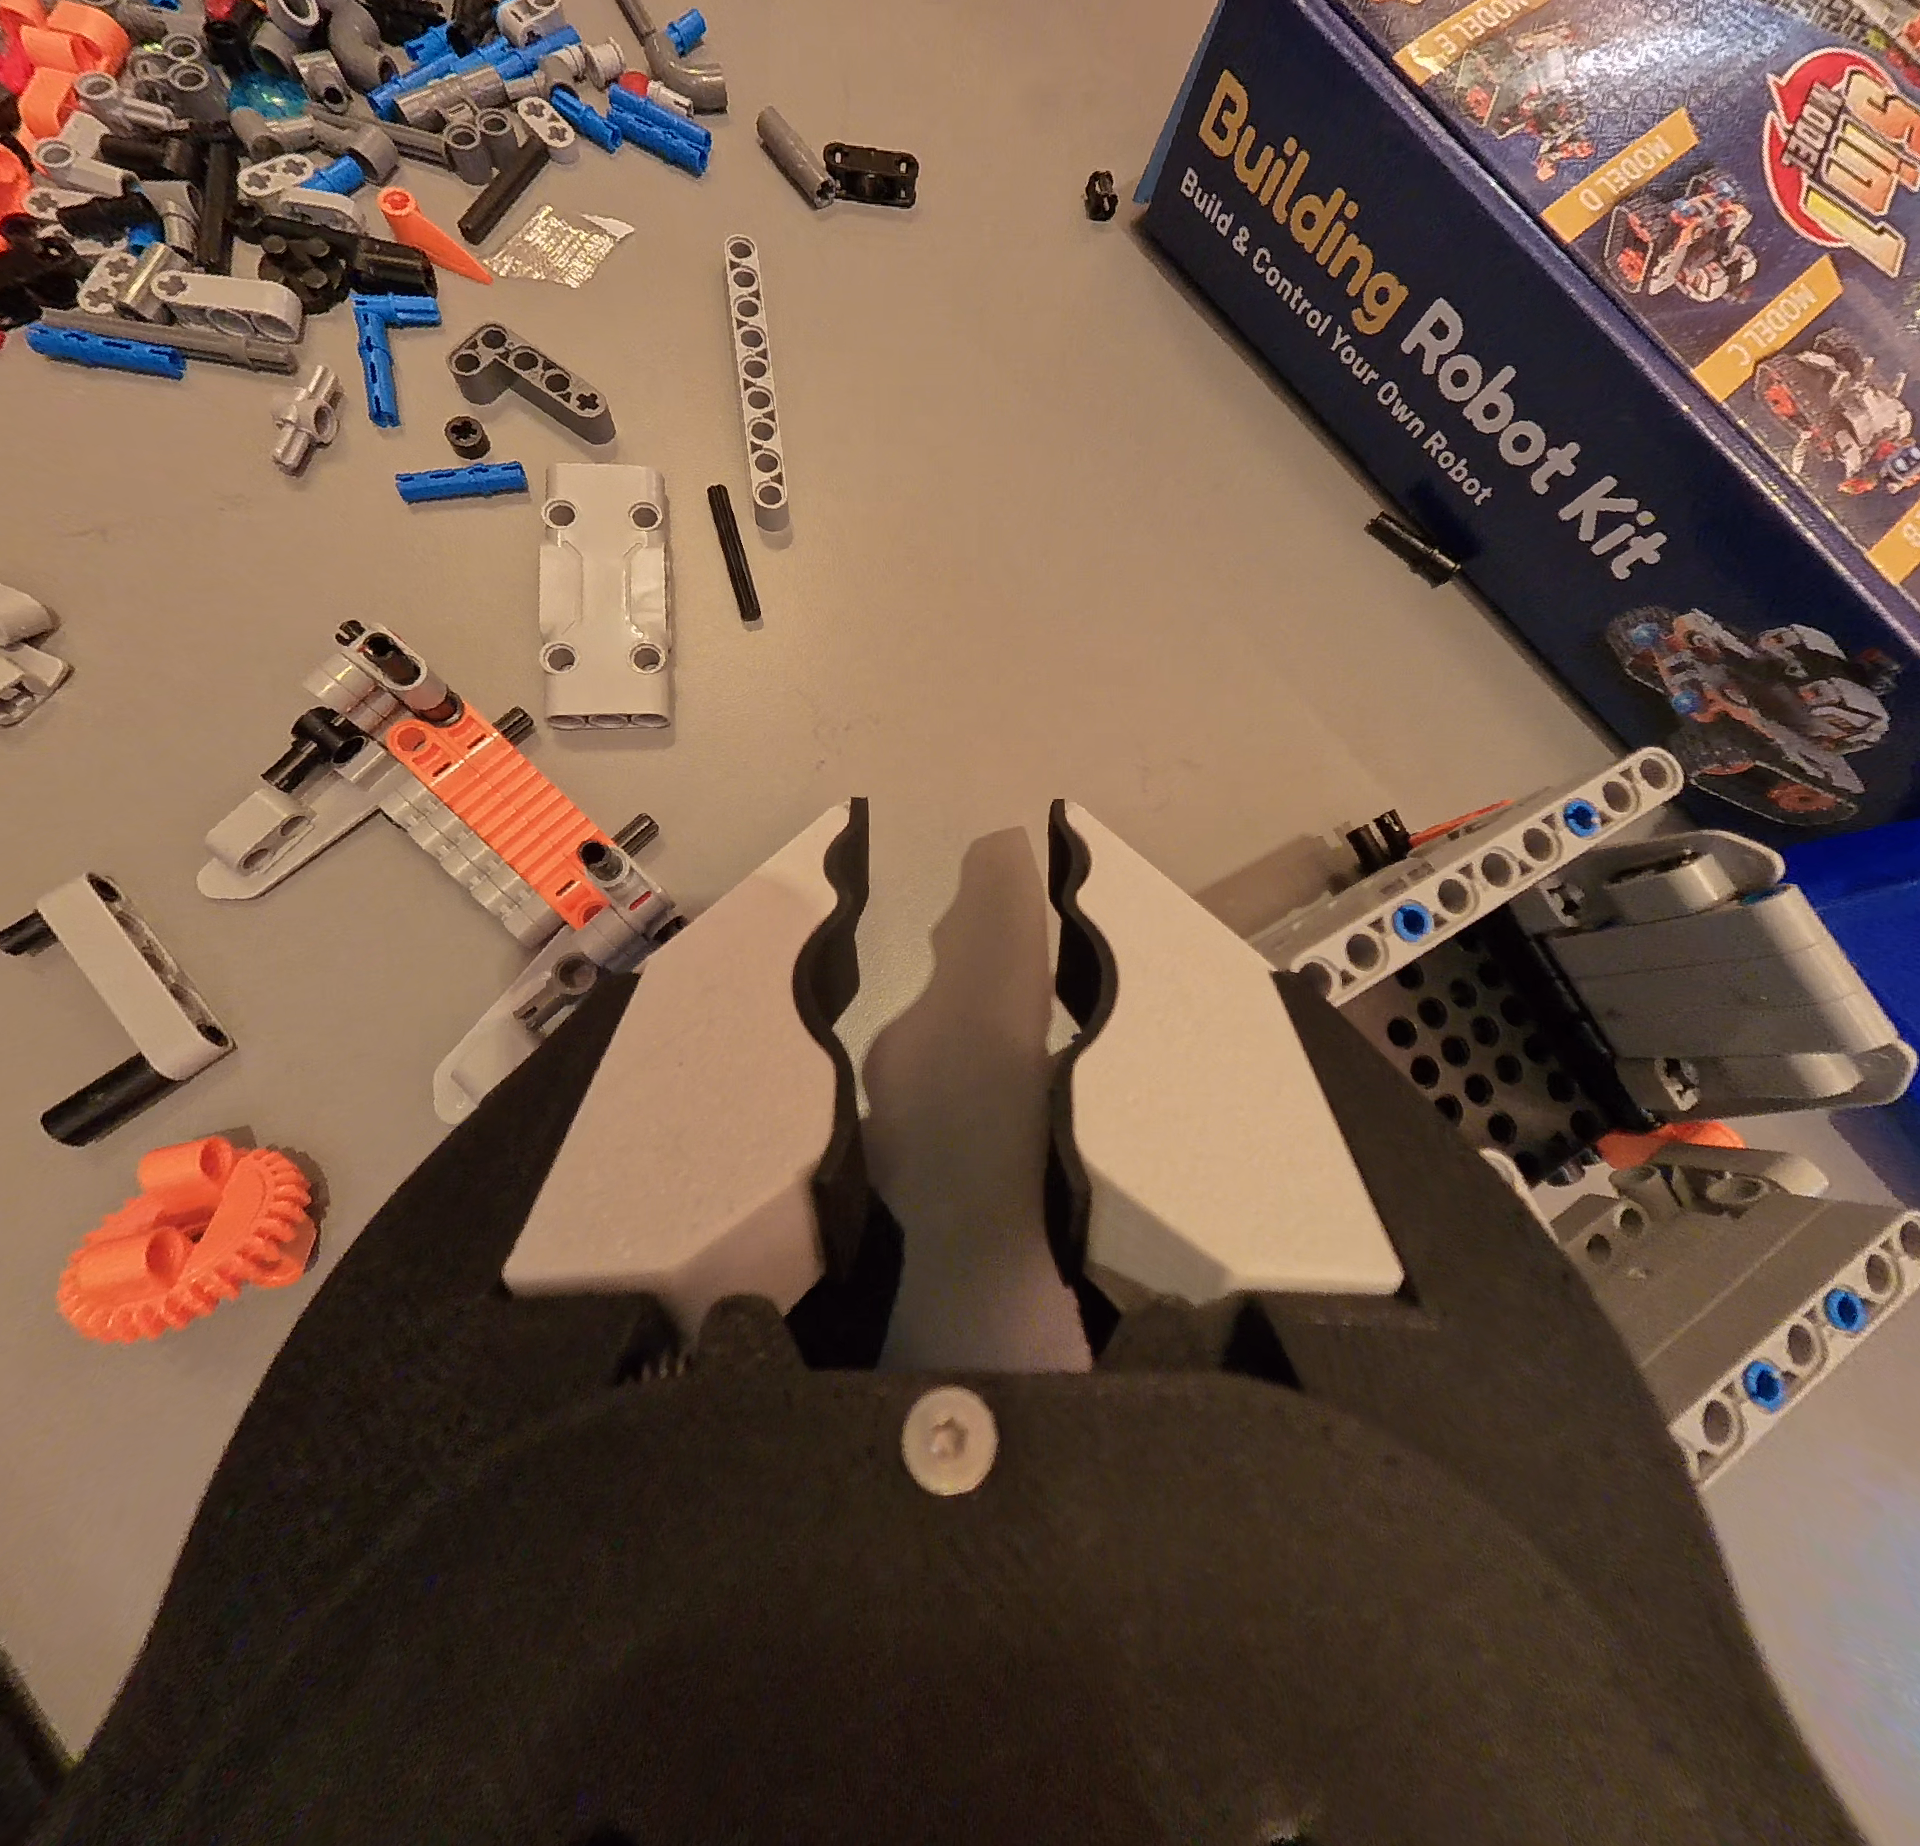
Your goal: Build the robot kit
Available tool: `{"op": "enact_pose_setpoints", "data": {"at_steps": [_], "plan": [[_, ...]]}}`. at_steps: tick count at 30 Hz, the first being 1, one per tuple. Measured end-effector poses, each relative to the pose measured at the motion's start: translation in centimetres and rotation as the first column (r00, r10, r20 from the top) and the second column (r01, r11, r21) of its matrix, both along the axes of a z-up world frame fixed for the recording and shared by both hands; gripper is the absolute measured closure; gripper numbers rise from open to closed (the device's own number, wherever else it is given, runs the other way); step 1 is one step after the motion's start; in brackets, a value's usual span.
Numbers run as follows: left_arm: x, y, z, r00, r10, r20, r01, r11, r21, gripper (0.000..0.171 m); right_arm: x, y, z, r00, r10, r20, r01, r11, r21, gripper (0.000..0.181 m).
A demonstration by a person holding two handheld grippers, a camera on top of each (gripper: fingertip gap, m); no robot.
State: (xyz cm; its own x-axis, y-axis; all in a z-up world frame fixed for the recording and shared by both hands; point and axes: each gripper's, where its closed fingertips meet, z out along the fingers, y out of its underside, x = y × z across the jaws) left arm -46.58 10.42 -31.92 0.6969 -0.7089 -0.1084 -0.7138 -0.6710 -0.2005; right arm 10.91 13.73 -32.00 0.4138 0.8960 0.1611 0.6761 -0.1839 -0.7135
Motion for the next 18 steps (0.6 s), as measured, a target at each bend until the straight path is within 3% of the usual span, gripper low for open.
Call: {"op": "enact_pose_setpoints", "data": {"at_steps": [6,8,11,14,18], "plan": [[-0.1,-2.2,-0.6,1.000,-0.010,-0.008,0.009,0.998,-0.062,0.171,0.0,0.0,0.0,1.000,0.000,0.001,0.000,1.000,0.000,0.148],[0.2,-1.4,0.2,1.000,-0.003,0.024,0.004,1.000,-0.014,0.170,0.0,0.0,0.0,1.000,0.000,0.000,0.000,1.000,0.000,0.148],[0.0,0.2,0.9,0.998,0.036,0.054,-0.038,0.998,0.041,0.151,0.0,0.0,0.0,1.000,0.000,0.000,0.000,1.000,0.000,0.148],[0.2,0.7,0.1,0.995,0.047,0.084,-0.048,0.999,0.012,0.145,0.0,0.0,0.0,1.000,-0.001,-0.001,0.001,1.000,-0.001,0.148],[0.4,-0.5,-0.9,0.996,0.037,0.082,-0.032,0.997,-0.065,0.161,0.0,0.0,0.0,1.000,0.000,-0.001,0.000,1.000,0.000,0.148]]}}
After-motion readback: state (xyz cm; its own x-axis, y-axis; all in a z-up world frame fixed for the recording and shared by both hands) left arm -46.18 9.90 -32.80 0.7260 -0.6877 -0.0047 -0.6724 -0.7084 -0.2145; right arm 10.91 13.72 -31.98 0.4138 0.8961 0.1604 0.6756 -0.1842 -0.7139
